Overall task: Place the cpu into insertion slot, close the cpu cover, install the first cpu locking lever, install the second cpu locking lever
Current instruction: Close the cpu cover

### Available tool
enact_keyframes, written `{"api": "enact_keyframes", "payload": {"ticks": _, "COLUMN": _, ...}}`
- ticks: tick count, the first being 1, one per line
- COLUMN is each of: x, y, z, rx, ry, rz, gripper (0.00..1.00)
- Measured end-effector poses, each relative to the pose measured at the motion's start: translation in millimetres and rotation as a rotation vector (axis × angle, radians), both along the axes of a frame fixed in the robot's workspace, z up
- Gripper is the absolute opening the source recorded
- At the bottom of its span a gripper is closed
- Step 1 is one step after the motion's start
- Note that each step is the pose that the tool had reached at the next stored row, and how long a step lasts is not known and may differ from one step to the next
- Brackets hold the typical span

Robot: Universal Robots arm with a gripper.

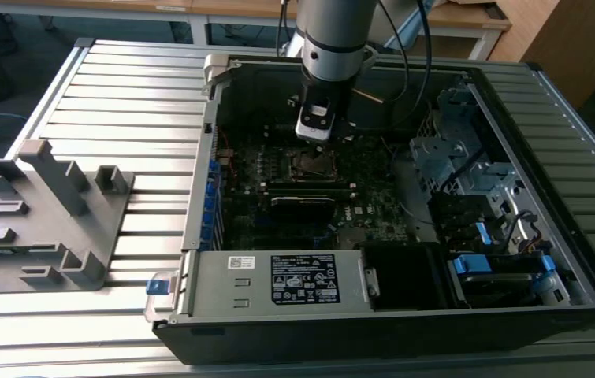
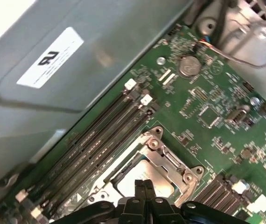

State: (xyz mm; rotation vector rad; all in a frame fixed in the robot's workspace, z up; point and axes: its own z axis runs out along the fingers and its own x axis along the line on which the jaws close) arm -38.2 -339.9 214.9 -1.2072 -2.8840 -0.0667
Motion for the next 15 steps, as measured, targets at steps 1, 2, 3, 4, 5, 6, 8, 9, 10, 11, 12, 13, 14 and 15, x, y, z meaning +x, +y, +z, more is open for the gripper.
{"api": "enact_keyframes", "payload": {"ticks": 1, "x": 0.0, "y": 0.0, "z": 0.0, "rx": -0.0001, "ry": 0.0000, "rz": 0.018, "gripper": 0.11}}
{"api": "enact_keyframes", "payload": {"ticks": 2, "x": 0.0, "y": 0.0, "z": -0.1, "rx": -0.0001, "ry": 0.0000, "rz": 0.036, "gripper": 0.11}}
{"api": "enact_keyframes", "payload": {"ticks": 3, "x": 0.0, "y": 0.0, "z": -0.2, "rx": -0.0001, "ry": 0.0001, "rz": 0.054, "gripper": 0.11}}
{"api": "enact_keyframes", "payload": {"ticks": 4, "x": 0.0, "y": 0.0, "z": -0.2, "rx": -0.0001, "ry": 0.0000, "rz": 0.072, "gripper": 0.11}}
{"api": "enact_keyframes", "payload": {"ticks": 5, "x": 0.0, "y": 0.0, "z": -0.3, "rx": 0.0000, "ry": 0.0000, "rz": 0.090, "gripper": 0.11}}
{"api": "enact_keyframes", "payload": {"ticks": 6, "x": 0.0, "y": 0.0, "z": -0.4, "rx": 0.0000, "ry": 0.0000, "rz": 0.108, "gripper": 0.11}}
{"api": "enact_keyframes", "payload": {"ticks": 8, "x": 0.0, "y": 0.0, "z": -0.5, "rx": -0.0001, "ry": 0.0001, "rz": 0.145, "gripper": 0.11}}
{"api": "enact_keyframes", "payload": {"ticks": 9, "x": 0.0, "y": 0.0, "z": -0.6, "rx": -0.0001, "ry": 0.0000, "rz": 0.164, "gripper": 0.11}}
{"api": "enact_keyframes", "payload": {"ticks": 10, "x": 0.0, "y": 0.0, "z": -0.7, "rx": -0.0001, "ry": 0.0000, "rz": 0.181, "gripper": 0.11}}
{"api": "enact_keyframes", "payload": {"ticks": 11, "x": 0.0, "y": 0.0, "z": -0.7, "rx": -0.0001, "ry": 0.0001, "rz": 0.199, "gripper": 0.11}}
{"api": "enact_keyframes", "payload": {"ticks": 12, "x": 0.0, "y": 0.0, "z": -0.8, "rx": -0.0001, "ry": 0.0000, "rz": 0.217, "gripper": 0.11}}
{"api": "enact_keyframes", "payload": {"ticks": 13, "x": 0.0, "y": 0.0, "z": -0.9, "rx": -0.0001, "ry": 0.0000, "rz": 0.235, "gripper": 0.11}}
{"api": "enact_keyframes", "payload": {"ticks": 14, "x": 0.0, "y": 0.0, "z": -1.0, "rx": -0.0001, "ry": 0.0000, "rz": 0.254, "gripper": 0.11}}
{"api": "enact_keyframes", "payload": {"ticks": 15, "x": 0.0, "y": 0.0, "z": -1.0, "rx": -0.0001, "ry": 0.0000, "rz": 0.272, "gripper": 0.11}}
